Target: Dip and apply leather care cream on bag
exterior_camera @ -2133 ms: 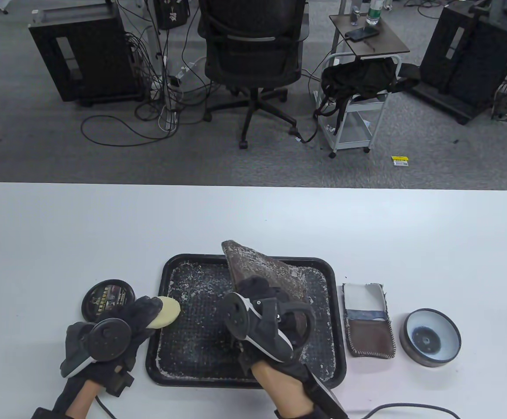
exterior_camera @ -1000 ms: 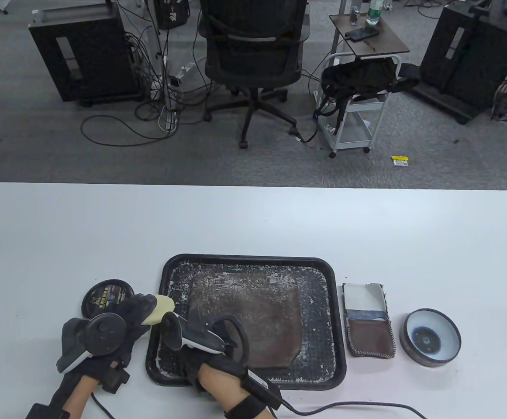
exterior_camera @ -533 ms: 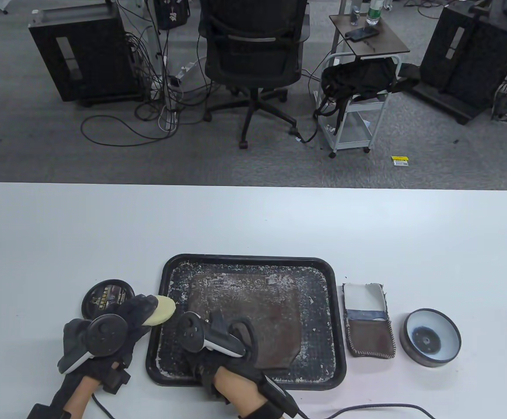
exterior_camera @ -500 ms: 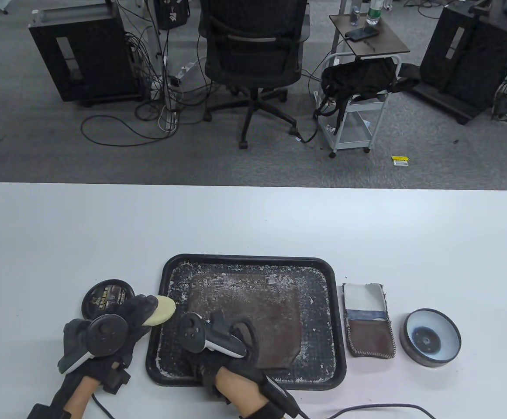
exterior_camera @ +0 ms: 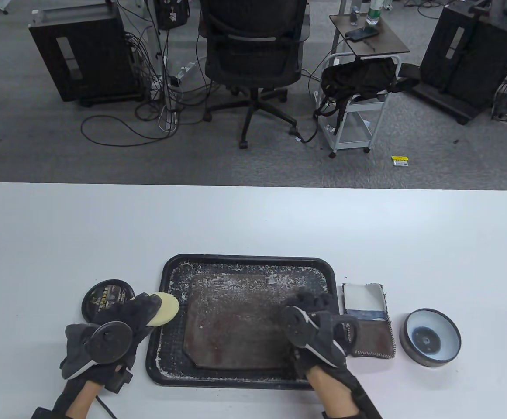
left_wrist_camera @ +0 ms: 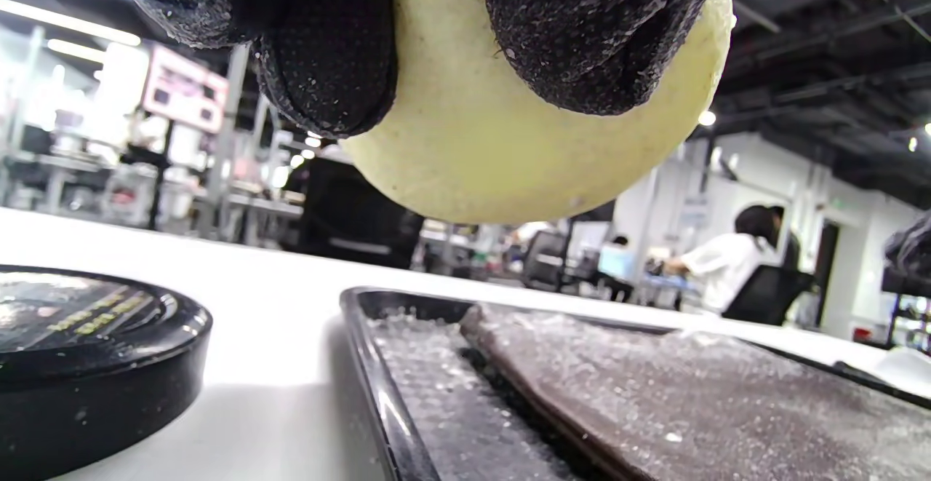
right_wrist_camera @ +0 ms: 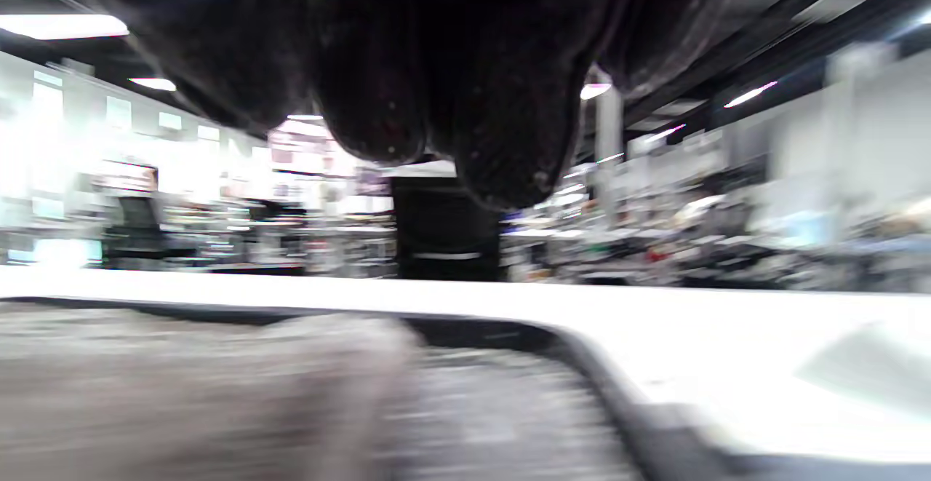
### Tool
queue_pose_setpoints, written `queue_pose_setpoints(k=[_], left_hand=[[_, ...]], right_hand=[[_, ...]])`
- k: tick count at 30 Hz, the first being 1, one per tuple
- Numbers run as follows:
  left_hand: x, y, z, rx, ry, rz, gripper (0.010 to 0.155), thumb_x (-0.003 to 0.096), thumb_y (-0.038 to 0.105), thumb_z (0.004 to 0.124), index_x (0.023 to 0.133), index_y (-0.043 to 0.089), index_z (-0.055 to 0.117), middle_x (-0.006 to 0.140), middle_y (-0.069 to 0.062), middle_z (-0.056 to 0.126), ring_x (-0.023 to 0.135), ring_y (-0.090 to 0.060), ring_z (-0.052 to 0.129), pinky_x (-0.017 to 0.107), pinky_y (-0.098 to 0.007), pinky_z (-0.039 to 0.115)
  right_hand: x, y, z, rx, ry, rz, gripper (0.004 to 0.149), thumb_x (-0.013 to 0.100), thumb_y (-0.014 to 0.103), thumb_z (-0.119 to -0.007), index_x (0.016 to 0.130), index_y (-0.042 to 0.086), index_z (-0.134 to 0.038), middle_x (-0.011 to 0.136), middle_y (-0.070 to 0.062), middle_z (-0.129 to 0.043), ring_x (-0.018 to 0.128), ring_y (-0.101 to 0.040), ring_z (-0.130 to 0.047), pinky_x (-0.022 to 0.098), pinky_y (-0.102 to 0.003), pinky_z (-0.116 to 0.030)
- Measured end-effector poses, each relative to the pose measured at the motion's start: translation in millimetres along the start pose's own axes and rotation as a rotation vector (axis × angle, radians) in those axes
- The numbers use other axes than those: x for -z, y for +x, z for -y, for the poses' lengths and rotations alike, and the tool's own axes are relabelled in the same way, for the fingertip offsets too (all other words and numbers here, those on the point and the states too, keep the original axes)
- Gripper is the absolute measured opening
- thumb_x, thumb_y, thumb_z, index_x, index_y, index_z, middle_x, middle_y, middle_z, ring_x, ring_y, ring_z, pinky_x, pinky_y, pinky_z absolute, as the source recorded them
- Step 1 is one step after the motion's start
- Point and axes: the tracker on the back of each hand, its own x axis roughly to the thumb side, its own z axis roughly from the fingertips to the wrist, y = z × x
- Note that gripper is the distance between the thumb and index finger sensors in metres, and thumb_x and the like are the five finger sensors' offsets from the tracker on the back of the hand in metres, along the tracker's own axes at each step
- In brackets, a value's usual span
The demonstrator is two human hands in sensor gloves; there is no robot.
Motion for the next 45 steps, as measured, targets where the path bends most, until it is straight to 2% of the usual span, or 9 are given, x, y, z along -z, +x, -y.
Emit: queue_pose_setpoints(k=[5, 10, 17, 20, 23, 29, 35, 39, 45], left_hand=[[-1.2, 12.2, 2.7, 0.072, 0.001, 0.037, 0.056, 0.0360, 0.037, 0.087, 0.091, 0.037, 0.076, 0.095, 0.006, 0.080, 0.065, -0.028, 0.093, 0.050, -0.043, 0.078], [-2.1, 23.8, 3.7, 0.113, 0.023, 0.074, 0.056, 0.0359, 0.038, 0.087, 0.091, 0.037, 0.076, 0.095, 0.006, 0.080, 0.065, -0.028, 0.094, 0.050, -0.042, 0.079], [-0.7, 24.7, 10.5, 0.122, 0.005, 0.078, 0.056, 0.0359, 0.038, 0.086, 0.091, 0.037, 0.076, 0.095, 0.007, 0.080, 0.065, -0.027, 0.094, 0.050, -0.042, 0.079], [-0.5, 22.8, 11.6, 0.117, 0.000, 0.073, 0.056, 0.0359, 0.038, 0.086, 0.091, 0.037, 0.076, 0.095, 0.007, 0.080, 0.065, -0.027, 0.094, 0.050, -0.042, 0.079], [-0.2, 21.9, 11.3, 0.112, -0.002, 0.071, 0.056, 0.0360, 0.038, 0.086, 0.091, 0.037, 0.076, 0.095, 0.006, 0.080, 0.065, -0.028, 0.094, 0.050, -0.042, 0.079], [-0.1, 23.0, 12.3, 0.115, 0.003, 0.085, 0.056, 0.0358, 0.038, 0.086, 0.091, 0.037, 0.076, 0.095, 0.007, 0.080, 0.065, -0.027, 0.094, 0.050, -0.042, 0.079], [-0.7, 23.8, 13.0, 0.121, 0.007, 0.089, 0.056, 0.0358, 0.038, 0.086, 0.091, 0.037, 0.076, 0.095, 0.007, 0.080, 0.065, -0.027, 0.094, 0.050, -0.042, 0.079], [-1.0, 23.6, 13.0, 0.120, 0.005, 0.086, 0.056, 0.0357, 0.039, 0.086, 0.091, 0.037, 0.076, 0.095, 0.007, 0.080, 0.065, -0.027, 0.094, 0.050, -0.042, 0.080], [-1.9, 26.9, 13.1, 0.121, 0.018, 0.102, 0.056, 0.0358, 0.039, 0.086, 0.091, 0.037, 0.076, 0.095, 0.007, 0.080, 0.065, -0.027, 0.095, 0.049, -0.041, 0.080]], right_hand=[[0.4, -100.0, -4.8, -0.196, 0.039, -0.283, 0.054, 0.040, 0.041, -0.083, 0.084, 0.010, -0.088, 0.096, -0.016, -0.080, 0.073, -0.030, -0.095, 0.065, -0.057, -0.068], [-15.9, -187.2, -20.1, -0.396, 0.113, -0.545, 0.060, 0.041, 0.041, -0.082, 0.089, 0.005, -0.084, 0.101, -0.019, -0.071, 0.080, -0.036, -0.087, 0.066, -0.059, -0.065], [-45.9, -258.4, -51.9, -0.088, 0.301, -0.878, 0.066, 0.042, 0.042, -0.079, 0.091, -0.003, -0.079, 0.105, -0.022, -0.060, 0.088, -0.046, -0.073, 0.067, -0.064, -0.055], [-51.8, -267.3, -59.9, 0.007, 0.328, -0.937, 0.067, 0.044, 0.045, -0.075, 0.088, -0.006, -0.081, 0.103, -0.022, -0.062, 0.088, -0.050, -0.073, 0.065, -0.066, -0.056], [-51.0, -267.6, -64.4, 0.075, 0.346, -0.950, 0.062, 0.045, 0.039, -0.071, 0.084, -0.007, -0.085, 0.101, -0.021, -0.068, 0.086, -0.050, -0.076, 0.065, -0.066, -0.057], [-49.7, -267.3, -62.3, 0.060, 0.300, -0.935, 0.058, 0.045, 0.036, -0.071, 0.079, -0.005, -0.092, 0.096, -0.019, -0.079, 0.083, -0.050, -0.083, 0.063, -0.065, -0.062], [-48.5, -263.1, -48.3, 0.139, 0.154, -0.914, 0.057, 0.044, 0.039, -0.072, 0.074, -0.002, -0.098, 0.084, -0.024, -0.091, 0.065, -0.043, -0.103, 0.055, -0.058, -0.078], [-49.9, -261.5, -38.6, 0.212, 0.042, -0.905, 0.059, 0.043, 0.042, -0.076, 0.071, -0.005, -0.098, 0.071, -0.033, -0.095, 0.041, -0.023, -0.117, 0.043, -0.042, -0.093], [-56.2, -263.8, -31.3, 0.435, -0.074, -0.906, 0.064, 0.042, 0.052, -0.077, 0.077, 0.000, -0.090, 0.076, -0.028, -0.092, 0.043, -0.017, -0.113, 0.048, -0.045, -0.089]])
